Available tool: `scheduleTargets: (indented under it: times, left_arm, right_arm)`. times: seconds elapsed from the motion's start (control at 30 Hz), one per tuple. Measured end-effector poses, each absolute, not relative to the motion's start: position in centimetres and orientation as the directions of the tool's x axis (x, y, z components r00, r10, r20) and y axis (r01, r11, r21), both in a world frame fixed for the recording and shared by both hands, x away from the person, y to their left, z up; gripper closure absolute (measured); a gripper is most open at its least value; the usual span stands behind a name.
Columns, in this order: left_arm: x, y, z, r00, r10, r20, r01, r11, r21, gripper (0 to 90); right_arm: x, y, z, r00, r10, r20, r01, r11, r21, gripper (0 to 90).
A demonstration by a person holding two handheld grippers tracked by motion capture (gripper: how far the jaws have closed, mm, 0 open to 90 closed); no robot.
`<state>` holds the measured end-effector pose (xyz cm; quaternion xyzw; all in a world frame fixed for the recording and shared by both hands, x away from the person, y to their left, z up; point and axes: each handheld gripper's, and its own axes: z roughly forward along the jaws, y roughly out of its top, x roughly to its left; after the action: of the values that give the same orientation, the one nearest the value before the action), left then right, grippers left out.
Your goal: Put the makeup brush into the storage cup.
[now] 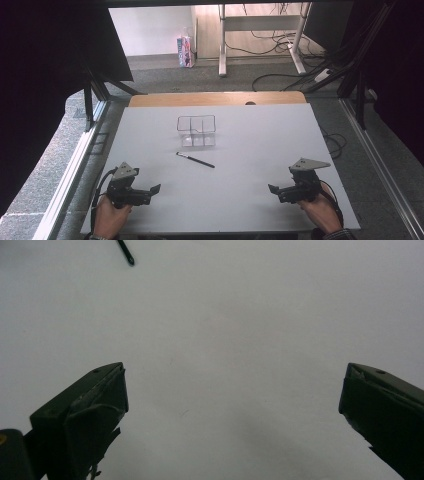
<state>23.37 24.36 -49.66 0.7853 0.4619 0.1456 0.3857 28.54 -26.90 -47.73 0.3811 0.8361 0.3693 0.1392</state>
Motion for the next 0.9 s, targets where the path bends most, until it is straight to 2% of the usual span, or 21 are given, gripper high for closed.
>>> scheduleTargets:
  times: [0.43,0.9]
  left_arm:
    - [23.56,24.79,-49.81,0.534,0.834,-0.138,0.607,-0.264,0.75,1.1]
    - [23.68,24.97,-49.83,0.523,0.835,-0.169,0.628,-0.245,0.738,0.7]
  right_arm:
    - [28.33,-26.52,-47.8,-0.692,0.722,0.013,0.517,0.483,0.707,0.0]
    - [28.28,-26.37,-47.68,-0.688,0.725,0.037,0.527,0.464,0.712,0.0]
